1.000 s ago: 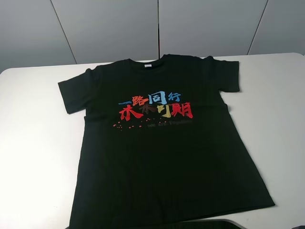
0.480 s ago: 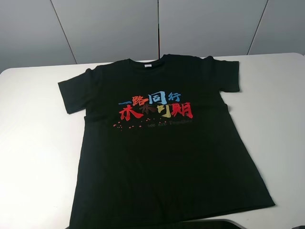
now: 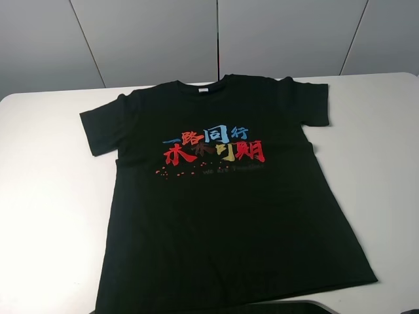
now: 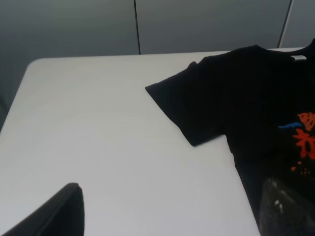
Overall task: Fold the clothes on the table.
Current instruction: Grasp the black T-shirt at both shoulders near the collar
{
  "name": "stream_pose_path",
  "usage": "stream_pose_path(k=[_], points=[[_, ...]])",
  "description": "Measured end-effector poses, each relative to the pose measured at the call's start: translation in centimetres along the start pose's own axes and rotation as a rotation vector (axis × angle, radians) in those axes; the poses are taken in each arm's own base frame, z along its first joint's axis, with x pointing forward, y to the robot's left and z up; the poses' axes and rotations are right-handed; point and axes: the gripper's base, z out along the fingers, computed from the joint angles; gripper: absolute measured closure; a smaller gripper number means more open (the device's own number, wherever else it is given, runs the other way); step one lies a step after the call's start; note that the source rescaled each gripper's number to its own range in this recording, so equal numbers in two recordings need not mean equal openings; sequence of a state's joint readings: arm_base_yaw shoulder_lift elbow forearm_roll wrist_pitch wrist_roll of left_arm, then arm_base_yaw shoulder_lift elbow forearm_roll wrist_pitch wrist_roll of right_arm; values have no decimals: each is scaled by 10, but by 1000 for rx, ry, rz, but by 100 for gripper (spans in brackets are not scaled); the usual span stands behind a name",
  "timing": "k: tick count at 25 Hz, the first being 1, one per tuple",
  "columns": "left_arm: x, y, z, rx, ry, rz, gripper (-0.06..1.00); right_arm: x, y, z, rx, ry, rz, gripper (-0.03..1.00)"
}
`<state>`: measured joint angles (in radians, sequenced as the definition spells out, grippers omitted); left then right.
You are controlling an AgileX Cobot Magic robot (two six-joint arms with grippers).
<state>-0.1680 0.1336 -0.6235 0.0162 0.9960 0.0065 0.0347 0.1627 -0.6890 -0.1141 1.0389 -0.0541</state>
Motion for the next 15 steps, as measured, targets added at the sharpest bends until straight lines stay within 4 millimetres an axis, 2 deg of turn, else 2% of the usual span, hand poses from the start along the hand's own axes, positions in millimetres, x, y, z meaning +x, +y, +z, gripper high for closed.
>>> stream_pose_path(k=[2, 5, 9, 10, 13, 14, 15], points=[[-22, 0, 9, 1, 15, 68, -3, -26, -3, 8, -1, 68, -55, -3], [-58, 0, 29, 9, 27, 128, -3, -67, -5, 36, -29, 218, -165, -3], [-101, -3, 75, 47, 63, 184, -3, -115, 0, 98, -115, 387, -255, -3], [-112, -4, 92, 62, 84, 197, -3, -124, 4, 121, -164, 429, -268, -3], [-134, -8, 133, 109, 126, 217, -3, -146, 17, 172, -291, 483, -310, -3], [-141, -10, 152, 132, 155, 215, -3, -147, 23, 195, -338, 519, -322, -3], [-145, -12, 166, 157, 175, 219, -3, -153, 26, 209, -375, 518, -338, -3]])
